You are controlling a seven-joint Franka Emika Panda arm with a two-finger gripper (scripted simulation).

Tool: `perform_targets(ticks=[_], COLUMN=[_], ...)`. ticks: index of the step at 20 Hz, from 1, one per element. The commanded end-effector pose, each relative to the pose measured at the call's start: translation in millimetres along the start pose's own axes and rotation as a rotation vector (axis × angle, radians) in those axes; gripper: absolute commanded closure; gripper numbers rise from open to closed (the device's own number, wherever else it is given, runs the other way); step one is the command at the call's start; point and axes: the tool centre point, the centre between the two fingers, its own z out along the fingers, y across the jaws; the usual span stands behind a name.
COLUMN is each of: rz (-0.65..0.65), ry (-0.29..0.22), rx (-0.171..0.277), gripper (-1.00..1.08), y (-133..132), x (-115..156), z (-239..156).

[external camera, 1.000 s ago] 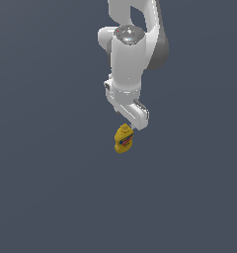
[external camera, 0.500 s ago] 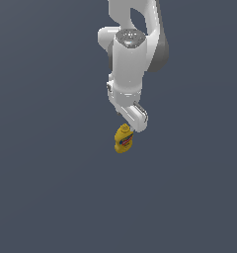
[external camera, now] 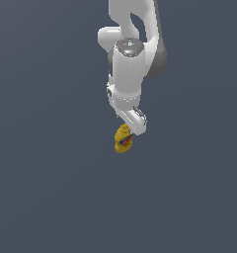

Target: Pick up the object and move it to a goal position.

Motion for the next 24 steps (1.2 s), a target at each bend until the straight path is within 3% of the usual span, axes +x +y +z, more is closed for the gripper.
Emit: perform_targets(ticks=[1,9,10,24], rz=[0.001,0.003,0.003,0.002], ry=[0.000,0.000,0.000,0.000], rx=[-0.001,-0.001,-0.001,0.000], gripper=[-0.92,-0.92,1.08,1.08], y=[0.7,-0.2,-0.2,-2.8], x=[-0.3,0.1,0.1,-3.4], z=[12.7,31.7,31.7,26.4])
